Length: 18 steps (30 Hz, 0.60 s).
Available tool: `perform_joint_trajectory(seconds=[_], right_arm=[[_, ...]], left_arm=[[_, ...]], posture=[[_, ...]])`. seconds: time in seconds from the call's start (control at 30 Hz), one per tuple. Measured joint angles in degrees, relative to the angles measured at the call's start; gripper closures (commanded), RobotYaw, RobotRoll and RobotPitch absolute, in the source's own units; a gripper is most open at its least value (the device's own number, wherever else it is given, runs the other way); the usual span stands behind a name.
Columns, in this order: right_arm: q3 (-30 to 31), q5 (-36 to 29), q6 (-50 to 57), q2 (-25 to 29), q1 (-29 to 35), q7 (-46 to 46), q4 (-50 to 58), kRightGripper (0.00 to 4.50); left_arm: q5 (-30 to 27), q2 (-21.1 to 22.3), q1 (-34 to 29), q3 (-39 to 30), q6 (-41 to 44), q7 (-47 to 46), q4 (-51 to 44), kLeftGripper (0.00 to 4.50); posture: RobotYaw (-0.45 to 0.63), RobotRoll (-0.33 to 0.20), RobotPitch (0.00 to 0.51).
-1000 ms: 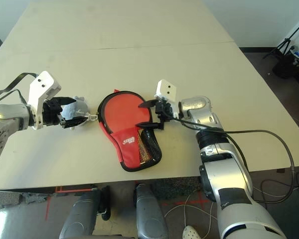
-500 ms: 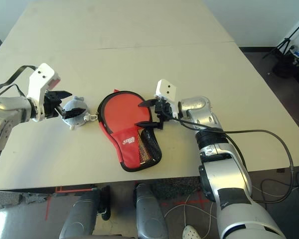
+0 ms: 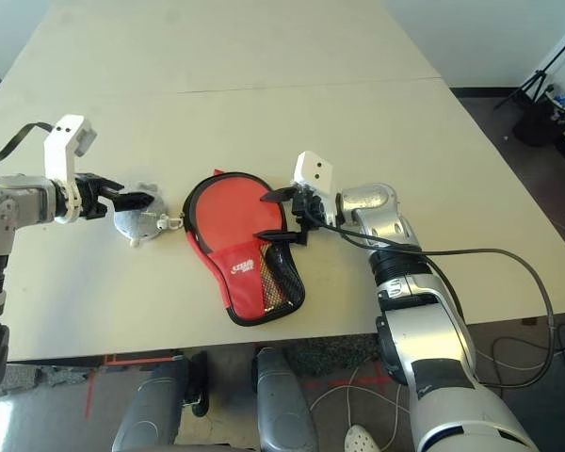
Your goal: Store the ping-pong paddle in its case and zip it.
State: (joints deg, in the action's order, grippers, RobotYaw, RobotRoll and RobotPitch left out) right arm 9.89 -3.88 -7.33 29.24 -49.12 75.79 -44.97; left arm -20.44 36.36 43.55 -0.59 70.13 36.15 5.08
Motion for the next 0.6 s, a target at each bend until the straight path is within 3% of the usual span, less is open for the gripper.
perform_joint_trajectory(seconds=[0.13,0.23,0.6], right_arm=[[0.0,0.0,0.0,-0.1,0.0,-0.1,0.0,0.02],[0.0,0.0,0.0,-0.2,0.0,-0.3,0.0,0.0],[0.0,0.1,-0.4,-0.3,0.0,-0.7,0.0,0.0]], left_arm=[[-0.4,-0.3,0.0,0.5,2.0,0.0,0.0,0.0],[-0.6,-0.5,0.0,0.7,2.3,0.1,0.0,0.6],[-0.9,-1.0,2.1,1.0,0.1,-1.0,2.7,3.91]], posture=[[-0.01,0.0,0.232],[-0.01,0.0,0.231],[-0.01,0.0,0.229]])
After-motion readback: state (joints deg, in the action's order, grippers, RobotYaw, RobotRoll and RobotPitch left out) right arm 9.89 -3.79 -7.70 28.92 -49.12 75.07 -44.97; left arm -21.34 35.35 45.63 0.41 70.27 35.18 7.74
